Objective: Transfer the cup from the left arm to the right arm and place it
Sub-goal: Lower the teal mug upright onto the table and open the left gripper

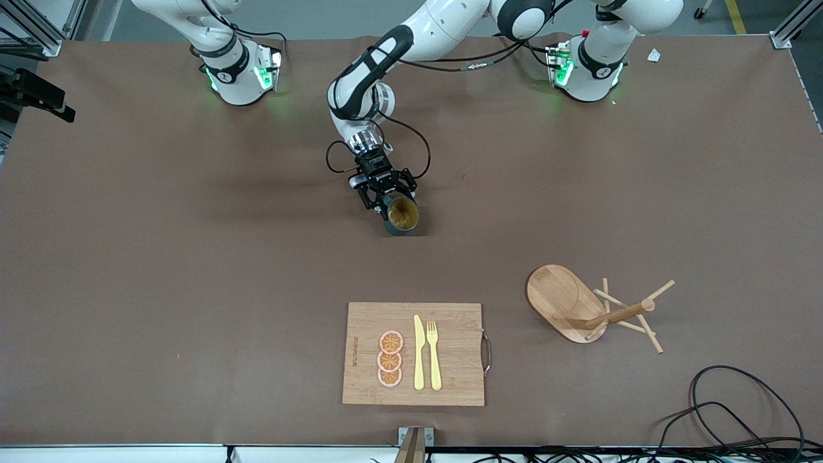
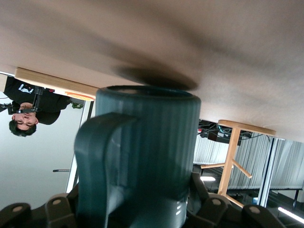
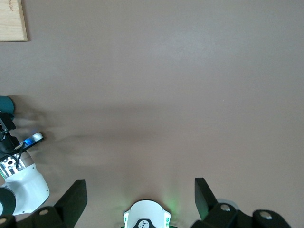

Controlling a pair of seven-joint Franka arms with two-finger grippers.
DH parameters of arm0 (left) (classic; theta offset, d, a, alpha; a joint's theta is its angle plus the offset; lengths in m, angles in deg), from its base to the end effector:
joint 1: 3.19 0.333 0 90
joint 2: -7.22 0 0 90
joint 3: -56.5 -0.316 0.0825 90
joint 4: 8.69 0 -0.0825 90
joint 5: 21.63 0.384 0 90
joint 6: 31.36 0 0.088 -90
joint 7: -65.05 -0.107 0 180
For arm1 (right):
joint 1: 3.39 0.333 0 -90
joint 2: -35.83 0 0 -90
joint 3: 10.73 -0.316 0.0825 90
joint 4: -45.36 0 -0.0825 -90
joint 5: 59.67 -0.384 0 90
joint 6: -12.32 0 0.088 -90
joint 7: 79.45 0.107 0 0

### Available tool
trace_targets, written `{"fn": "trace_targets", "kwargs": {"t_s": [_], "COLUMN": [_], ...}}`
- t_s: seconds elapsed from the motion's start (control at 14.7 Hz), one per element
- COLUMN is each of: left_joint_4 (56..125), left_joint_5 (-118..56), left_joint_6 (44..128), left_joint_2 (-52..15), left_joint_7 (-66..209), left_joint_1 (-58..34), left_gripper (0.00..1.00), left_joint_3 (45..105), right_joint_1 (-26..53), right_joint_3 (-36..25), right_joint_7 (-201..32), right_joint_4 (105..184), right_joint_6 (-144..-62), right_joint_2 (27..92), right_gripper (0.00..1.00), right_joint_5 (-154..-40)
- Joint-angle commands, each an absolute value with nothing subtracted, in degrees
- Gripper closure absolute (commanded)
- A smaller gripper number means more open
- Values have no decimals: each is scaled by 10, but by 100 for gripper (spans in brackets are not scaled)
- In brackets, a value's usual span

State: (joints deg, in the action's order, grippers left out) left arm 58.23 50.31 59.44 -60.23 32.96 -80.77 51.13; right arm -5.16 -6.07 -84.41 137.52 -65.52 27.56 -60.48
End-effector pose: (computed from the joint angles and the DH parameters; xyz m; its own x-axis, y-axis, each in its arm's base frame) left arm 0.2922 -0.6445 0.0931 -0.0260 -0.2716 -0.9621 -0.4654 0.8550 -0.2288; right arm 0.4824 -0.0561 0.6646 0.9945 -0.0200 -0.1032 -0.0237 -0.9991 -0.0348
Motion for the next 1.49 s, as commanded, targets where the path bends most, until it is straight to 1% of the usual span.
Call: {"fn": "trace_targets", "kwargs": {"t_s": [0.0, 0.07, 0.14, 0.34, 0.68, 1.02, 1.22, 1.42], "left_joint_4": [562, 562, 562, 562, 558, 559, 563, 566], "left_joint_5": [504, 504, 503, 503, 477, 404, 356, 295], "left_joint_6": [605, 605, 605, 607, 634, 649, 646, 645], "left_joint_2": [-617, -616, -614, -608, -586, -527, -471, -406], "left_joint_7": [347, 347, 350, 348, 362, 363, 357, 353], "left_joint_1": [-808, -808, -808, -807, -804, -803, -800, -758], "left_gripper": [59, 49, 0, 0, 0, 0, 0, 0], "left_joint_3": [520, 520, 523, 525, 526, 525, 519, 518], "right_joint_1": [-58, -58, -59, -59, -63, -80, -90, -81], "right_joint_3": [-63, -63, -63, -62, -62, -62, -62, -64], "right_joint_7": [-843, -845, -845, -845, -848, -848, -849, -841], "right_joint_4": [1376, 1376, 1373, 1370, 1370, 1370, 1370, 1372], "right_joint_6": [-655, -656, -654, -654, -662, -684, -700, -710], "right_joint_2": [276, 279, 290, 293, 306, 351, 381, 393], "right_gripper": [0, 0, 0, 0, 0, 0, 0, 0], "right_joint_5": [-605, -605, -605, -606, -605, -605, -606, -611]}}
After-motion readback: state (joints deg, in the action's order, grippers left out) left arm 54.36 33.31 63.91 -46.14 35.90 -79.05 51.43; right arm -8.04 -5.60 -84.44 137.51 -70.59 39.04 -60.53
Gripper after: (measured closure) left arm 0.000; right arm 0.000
